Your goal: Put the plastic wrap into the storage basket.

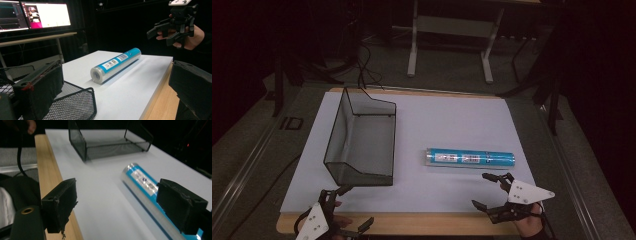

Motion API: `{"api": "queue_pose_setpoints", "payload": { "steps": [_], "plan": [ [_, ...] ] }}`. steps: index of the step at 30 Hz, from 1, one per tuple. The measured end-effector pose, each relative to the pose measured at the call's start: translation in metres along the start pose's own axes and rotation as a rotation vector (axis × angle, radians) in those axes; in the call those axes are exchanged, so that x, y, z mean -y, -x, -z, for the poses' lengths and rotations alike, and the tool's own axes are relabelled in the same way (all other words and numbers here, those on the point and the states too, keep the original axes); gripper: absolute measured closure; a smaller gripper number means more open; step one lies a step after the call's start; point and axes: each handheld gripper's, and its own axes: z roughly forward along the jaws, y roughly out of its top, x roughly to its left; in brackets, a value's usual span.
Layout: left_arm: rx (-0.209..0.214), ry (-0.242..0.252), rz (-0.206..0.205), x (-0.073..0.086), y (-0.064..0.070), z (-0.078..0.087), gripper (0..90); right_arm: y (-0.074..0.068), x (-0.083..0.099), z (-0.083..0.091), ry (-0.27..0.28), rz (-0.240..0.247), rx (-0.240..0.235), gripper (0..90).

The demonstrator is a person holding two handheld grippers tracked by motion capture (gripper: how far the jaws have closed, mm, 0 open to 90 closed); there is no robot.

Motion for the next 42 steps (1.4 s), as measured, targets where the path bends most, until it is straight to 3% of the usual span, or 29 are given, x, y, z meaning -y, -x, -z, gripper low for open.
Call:
{"api": "queue_pose_setpoints", "payload": {
  "steps": [2, 4, 10, 16, 20, 25, 27, 35, 38, 42],
  "plan": [
    [0.004, 0.001, 0.003, 0.000, 0.000, 0.000, 0.2, 0.000, -0.002, -0.001, -0.054, -0.028, -0.037, 19.6],
    [0.005, -0.002, 0.006, 0.000, 0.000, 0.000, 0.2, -0.002, -0.002, -0.003, -0.080, -0.012, -0.027, 19.6],
    [-0.003, 0.001, 0.005, 0.000, 0.000, 0.000, 0.2, -0.003, -0.004, -0.003, -0.077, -0.008, -0.051, 18.6],
    [-0.004, 0.001, 0.003, -0.001, 0.000, 0.000, 0.2, -0.005, -0.010, -0.002, -0.162, -0.014, -0.057, 11.3],
    [-0.008, -0.003, 0.005, -0.001, 0.000, -0.001, 0.2, 0.000, -0.013, 0.001, -0.177, -0.041, -0.076, 11.2],
    [-0.013, -0.005, 0.008, -0.001, 0.000, 0.000, 0.2, 0.005, -0.017, 0.000, -0.241, -0.030, -0.064, 10.4],
    [-0.013, -0.004, 0.012, -0.001, 0.000, 0.000, 0.2, 0.005, -0.018, -0.002, -0.269, -0.019, -0.030, 10.4],
    [-0.017, -0.010, 0.001, 0.000, 0.000, -0.001, 0.2, 0.010, -0.021, -0.012, -0.378, 0.010, -0.088, 9.9],
    [-0.013, -0.005, 0.008, -0.001, 0.000, -0.001, 0.2, 0.014, -0.022, -0.018, -0.444, 0.020, -0.114, 10.0],
    [-0.018, -0.009, 0.001, 0.000, 0.000, -0.001, 0.2, 0.018, -0.022, -0.024, -0.475, 0.020, -0.122, 9.9]
  ]
}}
